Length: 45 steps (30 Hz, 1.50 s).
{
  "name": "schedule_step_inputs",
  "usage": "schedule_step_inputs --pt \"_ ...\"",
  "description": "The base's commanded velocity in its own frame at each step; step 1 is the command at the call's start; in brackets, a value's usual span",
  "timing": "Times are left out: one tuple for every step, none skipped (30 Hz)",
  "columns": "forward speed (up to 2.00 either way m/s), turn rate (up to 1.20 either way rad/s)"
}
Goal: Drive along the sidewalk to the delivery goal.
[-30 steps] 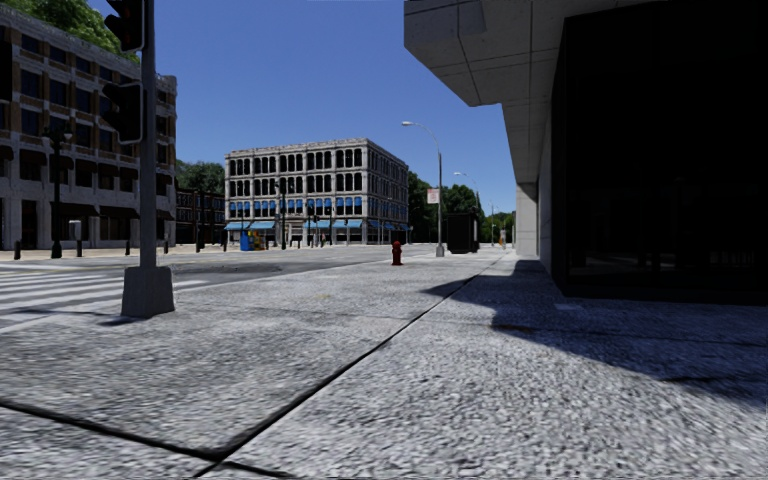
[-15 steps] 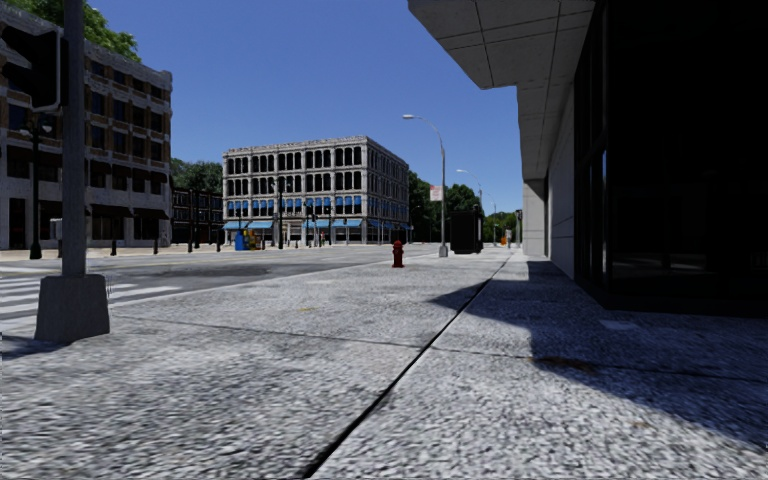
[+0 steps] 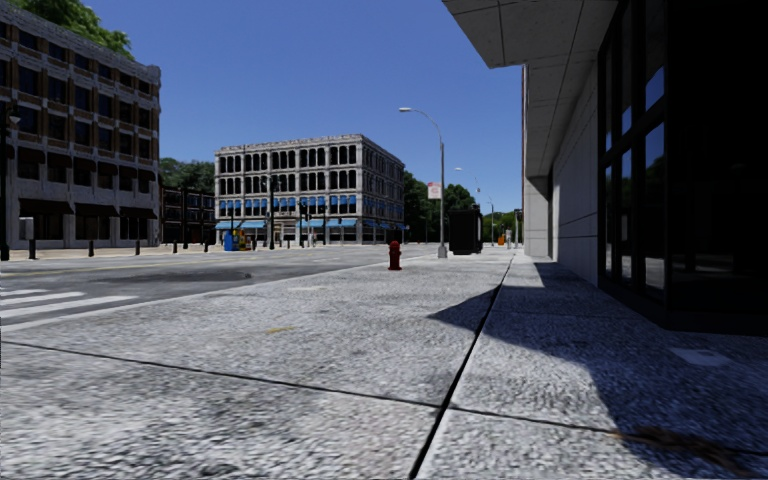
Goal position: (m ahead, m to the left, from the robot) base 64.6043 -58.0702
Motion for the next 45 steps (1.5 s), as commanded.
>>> schedule_step_inputs --pt "2.00 -0.24" --pt "2.00 -0.24" --pt "2.00 -0.24" --pt "2.00 -0.24" --pt "2.00 -0.24" --pt "2.00 -0.24" --pt "2.00 -0.24" --pt "2.00 -0.24" --pt "2.00 -0.24" --pt "2.00 -0.24" --pt "2.00 -0.24" --pt "2.00 -0.24" --pt "2.00 -0.24" --pt "2.00 -0.24" --pt "2.00 -0.24" --pt "2.00 -0.24" --pt "2.00 -0.24" --pt "2.00 -0.24" --pt "2.00 -0.24" --pt "2.00 -0.24" --pt "2.00 -0.25" --pt "2.00 -0.25" --pt "2.00 -0.25" --pt "2.00 -0.26" --pt "2.00 -0.26" --pt "2.00 -0.26" --pt "2.00 -0.26" --pt "2.00 -0.27" --pt "2.00 -0.27" --pt "2.00 -0.28" --pt "2.00 -0.33" --pt "2.00 -0.36" --pt "2.00 -0.36" --pt "2.00 -0.36" --pt "2.00 -0.36" --pt "2.00 -0.36" --pt "2.00 -0.36" --pt "2.00 -0.36" --pt "2.00 -0.36" --pt "2.00 -0.36" --pt "2.00 -0.36" --pt "2.00 -0.24" --pt "2.00 -0.05" --pt "2.00 -0.05" --pt "2.00 0.00"
